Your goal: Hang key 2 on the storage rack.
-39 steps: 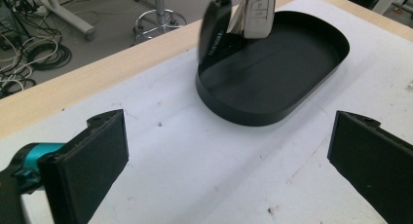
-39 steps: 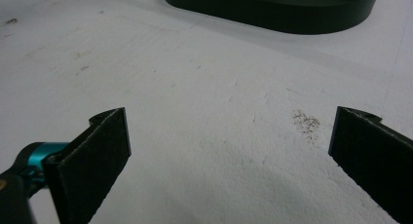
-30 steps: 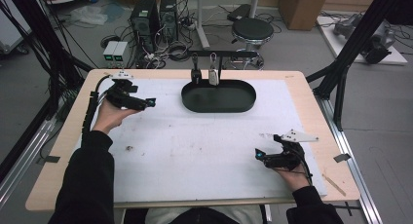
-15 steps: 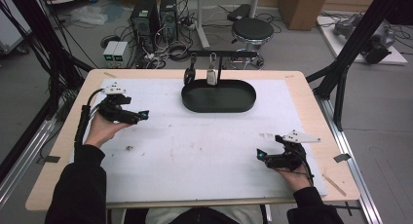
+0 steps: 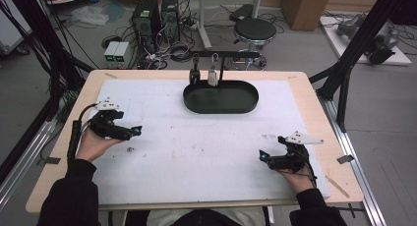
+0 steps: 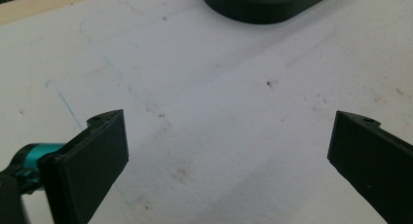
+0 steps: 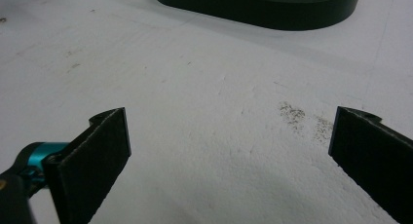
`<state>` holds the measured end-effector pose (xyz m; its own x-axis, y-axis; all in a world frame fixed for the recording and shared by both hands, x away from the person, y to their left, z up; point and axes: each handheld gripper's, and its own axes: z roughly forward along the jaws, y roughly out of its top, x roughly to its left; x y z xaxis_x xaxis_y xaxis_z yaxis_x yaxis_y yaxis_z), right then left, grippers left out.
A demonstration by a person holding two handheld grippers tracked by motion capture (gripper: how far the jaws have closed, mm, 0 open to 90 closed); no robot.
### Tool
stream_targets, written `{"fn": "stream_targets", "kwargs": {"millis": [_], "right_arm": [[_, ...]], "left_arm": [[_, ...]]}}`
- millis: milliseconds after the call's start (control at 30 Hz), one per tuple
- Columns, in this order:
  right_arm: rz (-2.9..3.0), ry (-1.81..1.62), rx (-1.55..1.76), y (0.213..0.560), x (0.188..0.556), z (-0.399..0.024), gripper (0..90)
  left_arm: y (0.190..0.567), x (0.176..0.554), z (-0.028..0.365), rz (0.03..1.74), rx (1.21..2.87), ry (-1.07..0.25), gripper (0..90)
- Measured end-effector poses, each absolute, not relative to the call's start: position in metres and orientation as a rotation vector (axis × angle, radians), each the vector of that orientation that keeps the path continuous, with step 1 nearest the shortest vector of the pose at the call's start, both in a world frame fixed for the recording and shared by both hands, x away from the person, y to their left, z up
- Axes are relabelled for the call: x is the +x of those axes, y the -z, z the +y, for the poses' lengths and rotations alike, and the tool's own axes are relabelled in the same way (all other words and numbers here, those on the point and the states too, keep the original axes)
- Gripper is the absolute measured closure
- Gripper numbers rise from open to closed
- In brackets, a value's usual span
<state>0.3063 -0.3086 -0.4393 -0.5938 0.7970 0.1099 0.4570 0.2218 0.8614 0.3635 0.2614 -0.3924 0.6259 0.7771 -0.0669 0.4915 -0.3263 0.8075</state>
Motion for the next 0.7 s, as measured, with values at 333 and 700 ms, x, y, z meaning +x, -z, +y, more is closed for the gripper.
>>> {"fn": "stream_targets", "kwargs": {"millis": [333,700], "right_arm": [[2.147,-1.323,1.165,0.439,0.306,-0.309,0.8],[2.146,-1.319,1.166,0.440,0.306,-0.309,0.8]], "left_arm": [[0.403,0.338,0.274,1.025,1.988,-0.437,1.7],[0.415,0.303,0.290,1.003,1.912,-0.559,1.8]]}}
